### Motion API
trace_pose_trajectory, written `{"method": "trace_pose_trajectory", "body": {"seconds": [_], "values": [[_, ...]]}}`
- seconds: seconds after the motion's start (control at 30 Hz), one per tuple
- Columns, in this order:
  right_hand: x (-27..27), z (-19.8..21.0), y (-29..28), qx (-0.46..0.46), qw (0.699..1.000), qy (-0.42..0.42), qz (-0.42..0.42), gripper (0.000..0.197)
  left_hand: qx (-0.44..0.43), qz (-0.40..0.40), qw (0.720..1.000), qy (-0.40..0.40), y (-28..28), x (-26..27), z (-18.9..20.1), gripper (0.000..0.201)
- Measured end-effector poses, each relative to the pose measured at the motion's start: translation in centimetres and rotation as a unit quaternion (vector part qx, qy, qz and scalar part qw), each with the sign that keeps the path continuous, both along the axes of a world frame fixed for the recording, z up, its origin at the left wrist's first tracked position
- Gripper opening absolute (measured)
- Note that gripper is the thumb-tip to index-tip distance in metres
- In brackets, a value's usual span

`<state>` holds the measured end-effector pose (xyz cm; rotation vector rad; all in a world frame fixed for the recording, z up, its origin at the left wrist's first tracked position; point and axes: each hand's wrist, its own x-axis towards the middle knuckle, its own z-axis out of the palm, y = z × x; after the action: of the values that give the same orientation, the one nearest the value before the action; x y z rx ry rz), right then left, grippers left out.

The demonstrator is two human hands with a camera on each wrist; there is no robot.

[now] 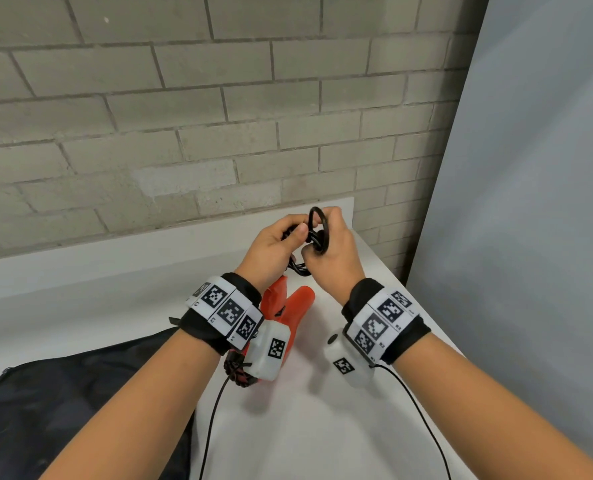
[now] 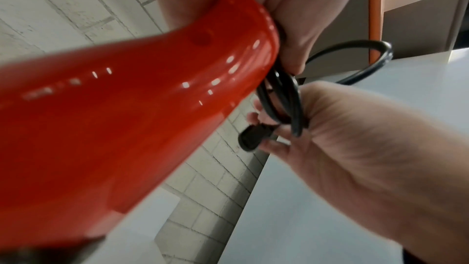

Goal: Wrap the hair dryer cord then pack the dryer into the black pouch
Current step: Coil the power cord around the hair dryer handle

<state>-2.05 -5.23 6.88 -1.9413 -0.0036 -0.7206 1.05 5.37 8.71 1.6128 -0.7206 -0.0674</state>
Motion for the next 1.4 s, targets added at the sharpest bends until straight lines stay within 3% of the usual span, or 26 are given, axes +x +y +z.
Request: {"method": "trace_pose_trajectory", "body": {"seconds": [0.1,0.2,0.3,0.43,0.53,0.67,0.8,1.0,1.13,1.4], "values": [[0.1,-0.3,-1.0,-0.035,0.992,0.069,0.103,0.024,-0.007,-0.004,1.000,0.001,0.1,0.3,0.1,0.024],[-0.5,-2.1,-2.5,-0.088,0.976,0.113,0.166,0.003,-0.024,0.021,0.999,0.036,0.7,1.2,0.1,0.025],[-0.9,-4.2,-4.0,-0.153,0.964,0.179,0.125,0.027,-0.033,0.023,0.998,0.048,1.2,1.8,0.0,0.020],[-0.7,-5.4,-5.2,-0.155,0.940,0.291,0.086,0.026,-0.038,0.016,0.997,0.063,1.2,1.6,0.3,0.023],[-0.6,-4.8,-4.7,-0.111,0.955,0.254,0.110,0.034,-0.046,0.015,0.997,0.057,1.1,1.2,0.4,0.020],[-0.7,-3.0,-3.6,-0.076,0.968,0.190,0.142,0.015,-0.056,0.024,0.997,0.037,1.4,1.3,0.2,0.014],[-0.1,-1.7,-4.5,-0.031,0.992,0.119,0.012,0.021,-0.022,0.045,0.999,0.012,2.1,1.8,0.2,0.024],[0.2,1.4,-5.1,-0.050,0.994,0.046,-0.083,0.016,-0.033,0.024,0.999,0.025,2.0,1.1,0.2,0.022],[-0.7,2.9,-4.2,-0.068,0.993,-0.004,-0.098,0.017,-0.028,0.032,0.999,-0.006,2.1,1.0,0.5,0.023],[-2.1,4.2,-2.1,-0.118,0.987,-0.058,-0.092,0.018,0.088,0.028,0.992,-0.086,2.7,1.2,0.9,0.025]]}}
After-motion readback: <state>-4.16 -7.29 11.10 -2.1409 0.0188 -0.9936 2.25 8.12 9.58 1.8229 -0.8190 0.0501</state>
